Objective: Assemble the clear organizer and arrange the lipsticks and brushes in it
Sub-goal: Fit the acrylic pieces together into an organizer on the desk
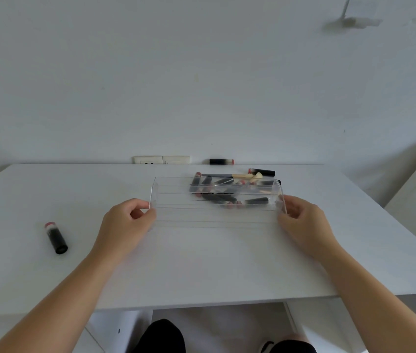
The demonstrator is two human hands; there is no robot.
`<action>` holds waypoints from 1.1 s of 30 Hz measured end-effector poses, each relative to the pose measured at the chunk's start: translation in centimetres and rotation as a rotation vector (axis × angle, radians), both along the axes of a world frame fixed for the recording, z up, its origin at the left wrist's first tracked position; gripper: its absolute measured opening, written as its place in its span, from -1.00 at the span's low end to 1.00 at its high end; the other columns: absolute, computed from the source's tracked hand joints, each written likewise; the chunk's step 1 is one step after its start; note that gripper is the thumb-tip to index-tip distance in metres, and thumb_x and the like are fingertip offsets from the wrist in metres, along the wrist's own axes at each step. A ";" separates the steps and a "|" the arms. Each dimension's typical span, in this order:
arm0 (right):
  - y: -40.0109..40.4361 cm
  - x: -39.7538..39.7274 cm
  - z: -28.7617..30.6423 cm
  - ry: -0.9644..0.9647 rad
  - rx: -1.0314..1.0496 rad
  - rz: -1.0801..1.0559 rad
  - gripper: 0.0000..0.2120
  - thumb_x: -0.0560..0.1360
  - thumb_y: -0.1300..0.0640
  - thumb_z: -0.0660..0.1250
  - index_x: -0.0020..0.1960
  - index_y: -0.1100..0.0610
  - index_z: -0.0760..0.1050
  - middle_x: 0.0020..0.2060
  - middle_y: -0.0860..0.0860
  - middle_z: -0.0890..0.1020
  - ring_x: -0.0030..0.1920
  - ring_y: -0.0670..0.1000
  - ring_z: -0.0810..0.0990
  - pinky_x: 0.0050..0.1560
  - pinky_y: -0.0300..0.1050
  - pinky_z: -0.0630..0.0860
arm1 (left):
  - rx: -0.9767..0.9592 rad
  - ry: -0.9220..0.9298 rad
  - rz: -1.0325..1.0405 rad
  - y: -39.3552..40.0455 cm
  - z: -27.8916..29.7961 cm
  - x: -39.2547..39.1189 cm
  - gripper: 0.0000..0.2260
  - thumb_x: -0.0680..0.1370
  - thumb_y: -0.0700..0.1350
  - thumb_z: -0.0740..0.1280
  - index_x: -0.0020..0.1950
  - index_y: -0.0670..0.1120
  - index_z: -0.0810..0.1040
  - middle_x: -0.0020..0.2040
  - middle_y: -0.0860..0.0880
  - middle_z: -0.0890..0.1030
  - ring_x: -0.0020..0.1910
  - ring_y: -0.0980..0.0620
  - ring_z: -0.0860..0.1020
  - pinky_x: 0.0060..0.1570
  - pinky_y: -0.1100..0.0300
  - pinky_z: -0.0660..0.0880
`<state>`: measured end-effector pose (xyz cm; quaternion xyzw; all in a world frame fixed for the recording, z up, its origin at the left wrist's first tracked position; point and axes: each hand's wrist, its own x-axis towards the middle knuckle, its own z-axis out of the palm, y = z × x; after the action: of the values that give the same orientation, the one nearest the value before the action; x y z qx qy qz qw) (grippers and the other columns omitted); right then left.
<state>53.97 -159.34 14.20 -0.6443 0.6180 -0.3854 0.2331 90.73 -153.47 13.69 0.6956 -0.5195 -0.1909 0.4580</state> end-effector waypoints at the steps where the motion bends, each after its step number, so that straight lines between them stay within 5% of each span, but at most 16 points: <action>1: -0.1 0.0 0.2 -0.001 0.016 -0.007 -0.74 0.49 0.09 0.35 0.01 -0.27 0.61 -0.25 -0.30 0.69 -0.36 -0.28 0.56 -0.39 -0.38 0.43 | 0.003 0.008 0.001 0.0 0.0 0.0 -0.91 0.52 -0.05 0.44 -0.17 0.13 0.64 -0.39 0.14 0.63 -0.44 0.21 0.52 -0.34 0.25 0.36; 7: -0.7 -0.2 1.5 0.086 0.068 0.017 -0.80 0.49 0.05 0.38 0.03 -0.24 0.54 -0.18 -0.30 0.67 -0.25 -0.31 0.64 -0.33 -0.30 0.47 | 0.017 0.038 0.007 -0.1 0.0 0.1 -0.96 0.50 -0.05 0.47 -0.14 0.07 0.64 -0.39 0.11 0.64 -0.45 0.18 0.53 -0.35 0.24 0.35; 12: -0.5 0.0 1.9 0.123 0.060 0.002 -0.85 0.51 0.03 0.36 -0.03 -0.24 0.52 -0.34 -0.42 0.62 -0.32 -0.27 0.63 -0.38 -0.30 0.45 | 0.026 0.040 0.016 -0.3 0.0 0.1 -0.95 0.50 -0.05 0.48 -0.13 0.05 0.63 -0.39 0.13 0.63 -0.46 0.19 0.52 -0.35 0.23 0.35; 18: -0.3 -0.2 1.0 0.046 0.051 0.010 -0.83 0.56 0.00 0.33 0.13 -0.13 0.59 -0.13 -0.20 0.69 -0.16 -0.12 0.67 -0.21 -0.15 0.55 | 0.090 0.048 -0.022 -0.9 0.1 0.2 -0.89 0.52 -0.09 0.47 -0.08 0.04 0.55 -0.32 0.04 0.59 -0.35 0.03 0.56 -0.34 0.20 0.37; 23: -0.6 -0.4 0.9 0.071 0.051 0.002 -0.81 0.55 -0.03 0.35 0.14 -0.12 0.61 -0.12 -0.19 0.70 -0.13 -0.16 0.66 -0.25 -0.22 0.46 | 0.132 0.031 -0.036 -1.1 0.6 0.5 -0.87 0.50 -0.13 0.48 -0.07 0.00 0.54 -0.28 -0.03 0.62 -0.30 -0.03 0.61 -0.31 0.20 0.40; 28: -0.8 -0.4 0.8 0.114 0.041 -0.030 -0.81 0.51 -0.05 0.36 0.11 -0.14 0.63 -0.18 -0.26 0.68 -0.15 -0.21 0.63 -0.28 -0.25 0.43 | 0.190 0.038 -0.055 -1.3 1.4 0.7 -0.83 0.44 -0.15 0.54 -0.08 -0.03 0.57 -0.30 0.02 0.60 -0.46 0.17 0.60 -0.26 0.16 0.49; 33: -0.7 -0.3 0.5 0.121 0.023 -0.060 -0.80 0.49 -0.06 0.34 0.09 -0.18 0.63 -0.23 -0.29 0.67 -0.19 -0.25 0.61 -0.31 -0.25 0.42 | 0.275 0.053 -0.078 -1.5 2.3 0.8 -0.78 0.41 -0.13 0.56 -0.04 -0.08 0.57 -0.18 -0.06 0.63 -0.29 -0.01 0.65 -0.14 0.08 0.54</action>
<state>53.72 -160.04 14.72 -0.6449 0.6544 -0.3455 0.1910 91.53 -154.99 15.98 0.7258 -0.5030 -0.2962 0.3641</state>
